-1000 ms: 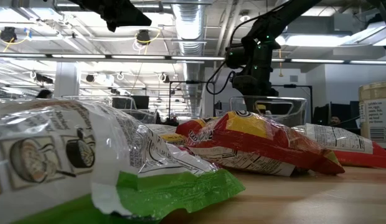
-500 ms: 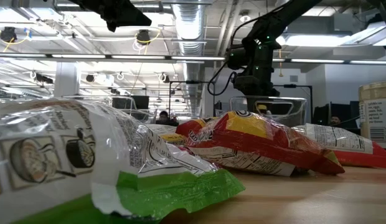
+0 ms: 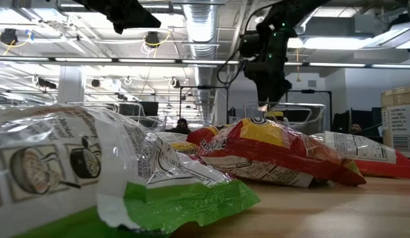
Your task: Pick & Place Food Item
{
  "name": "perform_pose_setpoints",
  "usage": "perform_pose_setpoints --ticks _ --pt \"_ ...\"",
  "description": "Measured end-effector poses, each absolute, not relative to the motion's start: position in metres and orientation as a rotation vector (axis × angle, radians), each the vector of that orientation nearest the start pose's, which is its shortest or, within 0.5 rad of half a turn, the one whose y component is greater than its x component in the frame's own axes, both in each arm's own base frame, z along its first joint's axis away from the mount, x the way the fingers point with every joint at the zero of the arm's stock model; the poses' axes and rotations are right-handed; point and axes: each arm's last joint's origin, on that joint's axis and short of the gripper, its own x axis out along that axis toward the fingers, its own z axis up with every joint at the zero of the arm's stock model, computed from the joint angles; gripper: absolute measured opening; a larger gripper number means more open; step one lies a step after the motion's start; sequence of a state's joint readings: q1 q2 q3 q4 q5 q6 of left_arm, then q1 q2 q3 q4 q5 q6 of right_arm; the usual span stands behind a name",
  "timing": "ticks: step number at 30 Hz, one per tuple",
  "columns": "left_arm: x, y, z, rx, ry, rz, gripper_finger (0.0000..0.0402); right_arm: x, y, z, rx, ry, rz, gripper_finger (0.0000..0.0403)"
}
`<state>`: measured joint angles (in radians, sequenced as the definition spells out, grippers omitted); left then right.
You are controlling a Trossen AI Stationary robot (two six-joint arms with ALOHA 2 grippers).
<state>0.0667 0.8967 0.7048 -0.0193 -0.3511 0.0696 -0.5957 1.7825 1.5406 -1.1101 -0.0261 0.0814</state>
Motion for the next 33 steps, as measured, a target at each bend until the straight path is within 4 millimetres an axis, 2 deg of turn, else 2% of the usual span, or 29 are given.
perform_pose_setpoints --ticks 7,17,21,26,33 --pt "0.199 0.023 0.302 0.098 0.225 0.409 0.0 0.281 -0.182 0.304 0.451 1.22 -0.523 0.0261" --pt "0.199 0.023 0.302 0.099 0.225 0.409 0.0 0.244 -0.148 0.359 0.435 1.064 -0.538 0.0261" --pt "0.199 0.023 0.302 0.098 0.226 0.409 0.0 0.231 -0.131 0.375 0.411 1.011 -0.517 0.0261" --pt "0.199 0.023 0.302 0.099 0.227 0.409 0.0 0.214 -0.106 0.385 0.397 0.961 -0.483 0.0261" --pt "0.199 0.023 0.302 0.098 0.227 0.409 0.0 0.189 -0.073 0.372 0.414 0.919 -0.466 0.0261"
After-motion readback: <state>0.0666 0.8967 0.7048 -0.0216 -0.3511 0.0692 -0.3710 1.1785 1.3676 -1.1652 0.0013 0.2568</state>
